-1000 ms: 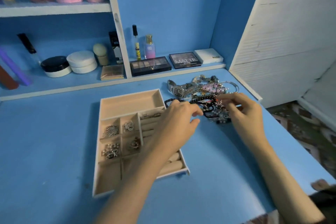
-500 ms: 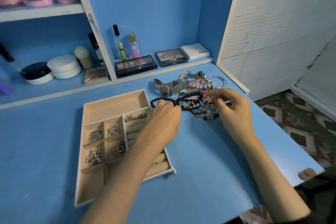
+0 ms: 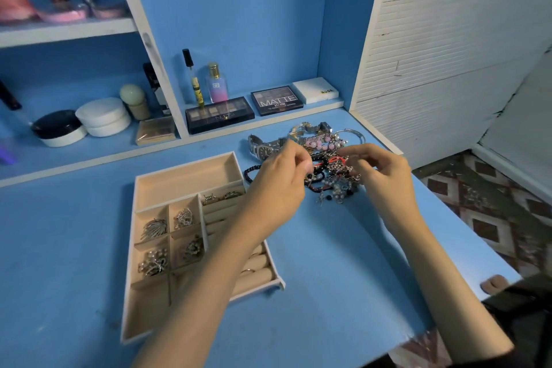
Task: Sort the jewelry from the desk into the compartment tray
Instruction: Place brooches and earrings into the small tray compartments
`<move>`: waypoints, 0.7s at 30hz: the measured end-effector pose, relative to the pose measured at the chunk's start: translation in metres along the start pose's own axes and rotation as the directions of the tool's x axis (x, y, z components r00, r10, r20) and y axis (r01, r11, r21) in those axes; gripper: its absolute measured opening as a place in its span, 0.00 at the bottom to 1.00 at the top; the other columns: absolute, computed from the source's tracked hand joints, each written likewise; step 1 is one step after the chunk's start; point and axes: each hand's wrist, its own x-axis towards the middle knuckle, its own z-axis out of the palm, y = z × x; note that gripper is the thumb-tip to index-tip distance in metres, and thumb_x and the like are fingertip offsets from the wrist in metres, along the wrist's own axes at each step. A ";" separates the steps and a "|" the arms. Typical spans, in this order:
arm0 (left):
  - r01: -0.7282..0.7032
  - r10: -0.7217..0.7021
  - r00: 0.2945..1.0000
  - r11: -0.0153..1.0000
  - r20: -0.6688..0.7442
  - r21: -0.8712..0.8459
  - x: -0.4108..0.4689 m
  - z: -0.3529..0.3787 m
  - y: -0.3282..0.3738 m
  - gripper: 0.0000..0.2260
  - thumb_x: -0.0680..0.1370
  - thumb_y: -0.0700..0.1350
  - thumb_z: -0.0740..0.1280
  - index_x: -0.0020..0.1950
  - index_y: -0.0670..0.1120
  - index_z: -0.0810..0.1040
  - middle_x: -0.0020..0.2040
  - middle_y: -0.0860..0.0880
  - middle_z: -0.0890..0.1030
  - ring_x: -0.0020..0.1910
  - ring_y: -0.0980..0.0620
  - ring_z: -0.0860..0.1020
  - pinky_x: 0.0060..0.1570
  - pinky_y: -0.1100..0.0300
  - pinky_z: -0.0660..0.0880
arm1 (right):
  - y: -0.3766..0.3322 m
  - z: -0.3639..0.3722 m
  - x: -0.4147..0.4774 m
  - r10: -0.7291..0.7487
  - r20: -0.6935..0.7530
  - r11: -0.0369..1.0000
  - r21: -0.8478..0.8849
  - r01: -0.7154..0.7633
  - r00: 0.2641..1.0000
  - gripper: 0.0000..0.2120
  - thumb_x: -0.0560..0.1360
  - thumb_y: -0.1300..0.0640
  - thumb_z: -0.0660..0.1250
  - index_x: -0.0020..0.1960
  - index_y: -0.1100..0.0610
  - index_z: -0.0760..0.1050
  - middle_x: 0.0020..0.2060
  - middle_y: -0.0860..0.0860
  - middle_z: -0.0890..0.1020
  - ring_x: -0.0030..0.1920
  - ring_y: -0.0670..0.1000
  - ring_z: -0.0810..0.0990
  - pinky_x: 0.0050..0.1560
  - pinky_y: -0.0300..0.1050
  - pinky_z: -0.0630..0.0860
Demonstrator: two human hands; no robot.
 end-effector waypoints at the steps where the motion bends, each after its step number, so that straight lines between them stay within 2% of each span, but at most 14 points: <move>1: -0.002 0.001 1.000 0.999 -0.029 -0.043 0.001 0.000 0.002 0.05 0.81 0.43 0.55 0.49 0.45 0.69 0.48 0.52 0.77 0.44 0.59 0.73 0.38 0.70 0.66 | 0.001 -0.001 0.000 -0.003 0.015 1.000 -0.017 0.004 1.000 0.15 0.74 0.65 0.62 0.42 0.46 0.81 0.34 0.48 0.80 0.33 0.45 0.74 0.30 0.32 0.67; 4: -0.017 0.006 0.996 0.991 -0.089 -0.131 0.002 -0.003 0.008 0.04 0.81 0.43 0.56 0.47 0.47 0.69 0.45 0.54 0.78 0.41 0.66 0.73 0.38 0.78 0.66 | 0.002 -0.006 0.001 -0.020 0.089 0.991 -0.128 0.031 0.996 0.15 0.74 0.66 0.62 0.43 0.48 0.81 0.36 0.44 0.80 0.34 0.43 0.75 0.32 0.29 0.68; 7: -0.031 0.008 0.992 0.983 -0.127 -0.181 0.001 -0.007 0.013 0.04 0.80 0.44 0.58 0.47 0.48 0.70 0.42 0.55 0.79 0.35 0.68 0.73 0.36 0.77 0.66 | 0.003 -0.010 0.002 -0.055 0.210 0.936 -0.328 0.123 0.976 0.12 0.73 0.65 0.64 0.46 0.50 0.81 0.38 0.47 0.79 0.36 0.44 0.73 0.35 0.29 0.66; 9: -0.051 0.015 0.987 0.975 -0.162 -0.217 0.001 -0.008 0.016 0.03 0.79 0.43 0.61 0.45 0.49 0.73 0.40 0.56 0.79 0.36 0.70 0.74 0.37 0.77 0.68 | 0.003 -0.013 0.003 -0.073 0.283 0.877 -0.438 0.196 0.956 0.10 0.72 0.62 0.66 0.48 0.50 0.81 0.38 0.47 0.77 0.39 0.47 0.73 0.38 0.34 0.66; 11: -0.066 0.015 0.979 0.966 -0.201 -0.251 0.000 -0.010 0.019 0.04 0.77 0.43 0.65 0.43 0.51 0.75 0.38 0.57 0.79 0.37 0.68 0.75 0.38 0.75 0.70 | 0.004 -0.014 0.004 -0.078 0.338 0.816 -0.518 0.255 0.938 0.09 0.73 0.59 0.67 0.51 0.50 0.81 0.38 0.47 0.75 0.43 0.49 0.72 0.43 0.42 0.68; 14: -0.079 0.011 0.974 0.952 -0.228 -0.295 -0.002 -0.012 0.023 0.03 0.75 0.41 0.68 0.46 0.49 0.78 0.38 0.57 0.79 0.36 0.67 0.75 0.38 0.75 0.69 | 0.004 -0.013 0.006 -0.076 0.389 0.746 -0.589 0.311 0.918 0.09 0.73 0.57 0.67 0.52 0.49 0.80 0.39 0.46 0.74 0.46 0.50 0.71 0.47 0.49 0.72; 18: -0.088 0.012 0.973 0.941 -0.229 -0.327 -0.005 -0.016 0.027 0.06 0.75 0.42 0.68 0.50 0.49 0.77 0.38 0.56 0.78 0.36 0.64 0.76 0.38 0.74 0.71 | 0.004 -0.010 0.009 -0.066 0.419 0.674 -0.650 0.351 0.905 0.07 0.72 0.55 0.68 0.50 0.49 0.80 0.38 0.45 0.71 0.46 0.50 0.69 0.42 0.46 0.70; 21: -0.088 0.012 0.976 0.937 -0.219 -0.339 -0.007 -0.018 0.029 0.07 0.75 0.42 0.68 0.51 0.50 0.77 0.38 0.56 0.78 0.37 0.59 0.77 0.41 0.67 0.75 | 0.006 -0.010 0.010 -0.067 0.438 0.658 -0.656 0.370 0.897 0.05 0.72 0.55 0.68 0.47 0.50 0.80 0.38 0.46 0.71 0.45 0.50 0.70 0.41 0.45 0.70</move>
